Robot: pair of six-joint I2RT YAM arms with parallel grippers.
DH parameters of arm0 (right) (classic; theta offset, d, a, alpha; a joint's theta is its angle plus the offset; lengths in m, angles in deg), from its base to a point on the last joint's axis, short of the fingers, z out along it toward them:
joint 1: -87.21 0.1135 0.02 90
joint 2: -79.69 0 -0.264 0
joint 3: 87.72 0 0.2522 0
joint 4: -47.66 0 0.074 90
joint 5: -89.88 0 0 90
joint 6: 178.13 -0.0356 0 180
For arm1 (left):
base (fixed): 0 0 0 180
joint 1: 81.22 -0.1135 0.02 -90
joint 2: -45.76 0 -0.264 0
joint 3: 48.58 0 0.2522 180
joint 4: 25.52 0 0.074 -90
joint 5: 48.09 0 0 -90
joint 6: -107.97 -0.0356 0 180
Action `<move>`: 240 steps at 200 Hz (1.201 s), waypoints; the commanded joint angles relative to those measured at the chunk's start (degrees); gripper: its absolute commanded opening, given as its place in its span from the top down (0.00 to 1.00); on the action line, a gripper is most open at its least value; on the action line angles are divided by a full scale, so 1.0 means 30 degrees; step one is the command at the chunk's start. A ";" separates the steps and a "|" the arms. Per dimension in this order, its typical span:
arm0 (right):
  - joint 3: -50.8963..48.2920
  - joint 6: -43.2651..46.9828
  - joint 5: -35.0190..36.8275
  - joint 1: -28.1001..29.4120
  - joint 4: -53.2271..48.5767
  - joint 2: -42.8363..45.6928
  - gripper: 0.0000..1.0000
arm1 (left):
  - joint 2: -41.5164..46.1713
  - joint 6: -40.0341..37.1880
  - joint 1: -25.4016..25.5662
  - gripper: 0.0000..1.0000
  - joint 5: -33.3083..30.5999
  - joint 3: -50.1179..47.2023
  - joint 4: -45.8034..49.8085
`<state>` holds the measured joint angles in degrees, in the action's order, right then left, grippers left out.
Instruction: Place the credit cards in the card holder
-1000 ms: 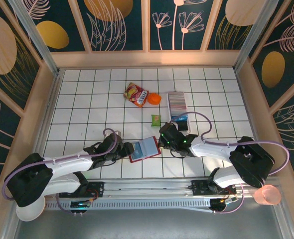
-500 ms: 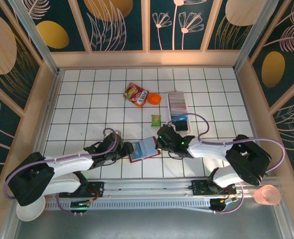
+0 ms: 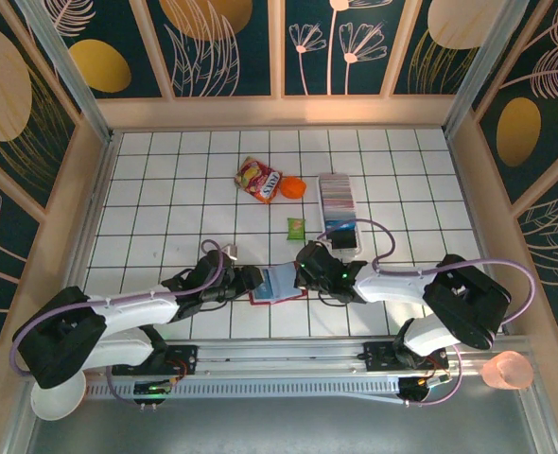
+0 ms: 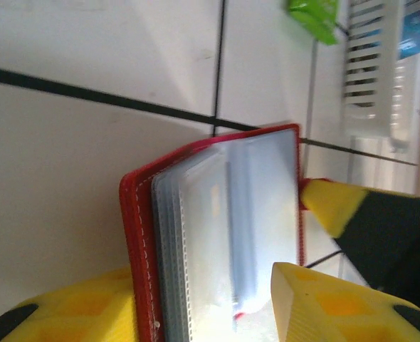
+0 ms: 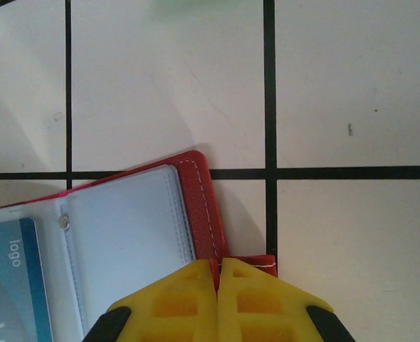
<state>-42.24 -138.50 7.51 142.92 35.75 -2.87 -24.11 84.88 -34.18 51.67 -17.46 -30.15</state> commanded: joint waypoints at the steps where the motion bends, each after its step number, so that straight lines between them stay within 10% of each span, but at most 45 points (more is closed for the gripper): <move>1: -0.0328 -0.0591 0.0061 0.0445 0.0203 -0.0141 1.00 | 0.0464 0.0604 0.0105 0.55 0.0966 0.0208 -0.2053; 102: -0.0282 -0.1082 -0.0320 0.1141 0.1455 -0.0077 1.00 | -0.1188 -0.0182 0.0153 0.54 0.2311 0.1857 -0.3126; 240: -0.1785 -0.2023 0.1751 0.1143 0.0015 0.3808 1.00 | -0.6222 0.0054 0.0536 1.00 0.0202 0.2193 -0.2693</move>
<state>-47.31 -144.18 10.44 146.11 36.64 7.40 -41.22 85.67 -32.78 56.19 -10.70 -41.99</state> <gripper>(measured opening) 0.038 0.040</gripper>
